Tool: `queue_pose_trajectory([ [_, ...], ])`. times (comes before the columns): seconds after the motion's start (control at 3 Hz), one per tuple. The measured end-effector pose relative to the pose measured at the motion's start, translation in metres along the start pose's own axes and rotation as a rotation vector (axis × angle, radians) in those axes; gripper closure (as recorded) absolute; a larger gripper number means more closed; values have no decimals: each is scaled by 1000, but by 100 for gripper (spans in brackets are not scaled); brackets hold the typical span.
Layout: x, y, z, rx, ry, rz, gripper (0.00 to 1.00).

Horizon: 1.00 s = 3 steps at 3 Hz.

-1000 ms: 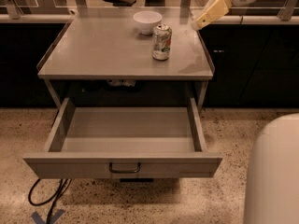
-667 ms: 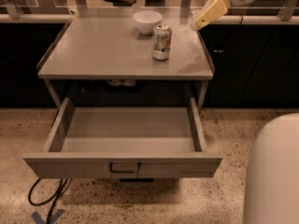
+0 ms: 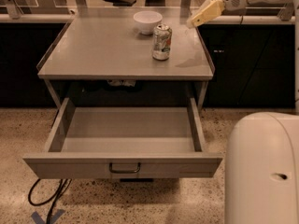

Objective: Place 7up can into top drawer

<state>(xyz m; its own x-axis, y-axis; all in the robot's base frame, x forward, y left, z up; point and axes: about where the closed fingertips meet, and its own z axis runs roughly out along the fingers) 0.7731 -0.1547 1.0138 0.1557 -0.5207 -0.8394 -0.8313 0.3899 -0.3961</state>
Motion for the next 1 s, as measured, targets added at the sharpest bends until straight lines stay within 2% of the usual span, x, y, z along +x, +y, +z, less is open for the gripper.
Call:
queue_pose_trajectory([
  [0.33,18,-3,24,-8,-5,53,0],
  [1.0,57,10,54,-55,170,138,0],
])
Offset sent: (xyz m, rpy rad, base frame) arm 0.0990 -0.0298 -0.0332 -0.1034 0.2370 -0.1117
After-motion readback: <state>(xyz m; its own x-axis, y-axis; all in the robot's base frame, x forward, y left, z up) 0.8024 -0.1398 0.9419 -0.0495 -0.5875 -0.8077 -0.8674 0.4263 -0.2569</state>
